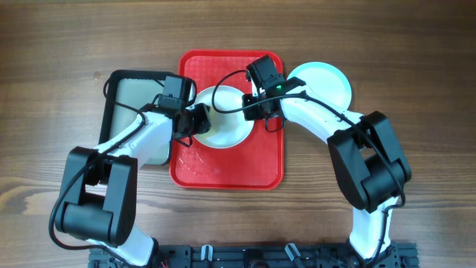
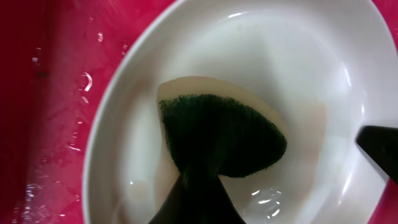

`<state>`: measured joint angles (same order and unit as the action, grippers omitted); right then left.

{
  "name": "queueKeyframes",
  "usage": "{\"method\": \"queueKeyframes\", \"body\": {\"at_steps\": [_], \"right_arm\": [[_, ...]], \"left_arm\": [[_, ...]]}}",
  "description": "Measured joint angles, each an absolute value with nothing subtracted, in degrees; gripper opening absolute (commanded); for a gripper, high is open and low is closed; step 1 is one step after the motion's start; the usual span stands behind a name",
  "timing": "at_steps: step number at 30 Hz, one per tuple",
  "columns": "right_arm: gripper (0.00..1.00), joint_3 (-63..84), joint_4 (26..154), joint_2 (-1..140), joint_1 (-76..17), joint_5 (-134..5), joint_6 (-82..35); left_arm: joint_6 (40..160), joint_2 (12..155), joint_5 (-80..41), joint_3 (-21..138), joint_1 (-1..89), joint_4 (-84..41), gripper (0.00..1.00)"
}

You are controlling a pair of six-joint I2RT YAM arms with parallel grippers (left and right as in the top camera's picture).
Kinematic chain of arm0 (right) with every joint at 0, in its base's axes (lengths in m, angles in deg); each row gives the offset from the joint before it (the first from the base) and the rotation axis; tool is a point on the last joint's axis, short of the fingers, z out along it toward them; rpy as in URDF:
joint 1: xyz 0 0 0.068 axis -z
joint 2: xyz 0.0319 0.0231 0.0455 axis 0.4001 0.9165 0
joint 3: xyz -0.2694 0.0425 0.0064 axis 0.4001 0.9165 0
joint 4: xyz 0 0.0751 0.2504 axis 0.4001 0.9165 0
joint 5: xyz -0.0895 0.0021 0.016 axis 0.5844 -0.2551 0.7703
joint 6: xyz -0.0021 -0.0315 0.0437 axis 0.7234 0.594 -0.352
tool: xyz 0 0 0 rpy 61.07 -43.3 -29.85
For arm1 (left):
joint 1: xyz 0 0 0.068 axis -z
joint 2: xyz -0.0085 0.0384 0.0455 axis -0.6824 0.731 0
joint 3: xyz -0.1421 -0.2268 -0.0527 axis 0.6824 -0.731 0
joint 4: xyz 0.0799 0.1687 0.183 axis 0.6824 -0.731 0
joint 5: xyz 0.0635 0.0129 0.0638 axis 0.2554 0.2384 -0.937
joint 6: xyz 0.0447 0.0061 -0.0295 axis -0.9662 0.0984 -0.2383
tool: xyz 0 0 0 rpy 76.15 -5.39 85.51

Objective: Clean dirty plates on tray and stack at the side
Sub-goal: 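Scrub the white plate near the right gripper with the sponge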

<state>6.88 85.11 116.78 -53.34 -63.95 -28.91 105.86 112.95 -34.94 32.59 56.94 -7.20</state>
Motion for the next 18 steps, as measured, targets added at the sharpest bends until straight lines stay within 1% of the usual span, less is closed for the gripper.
{"method": "queueKeyframes", "body": {"at_steps": [13,18], "right_arm": [[0.04,6.88,85.09,116.78,-53.56,-64.37,-28.91],[0.04,6.88,85.07,116.78,-53.71,-64.41,-28.94]], "left_arm": [[105.88,111.40,-42.26,32.59,56.94,-9.17,0.04],[106.97,111.38,-43.29,32.59,57.40,-9.17,0.04]]}}
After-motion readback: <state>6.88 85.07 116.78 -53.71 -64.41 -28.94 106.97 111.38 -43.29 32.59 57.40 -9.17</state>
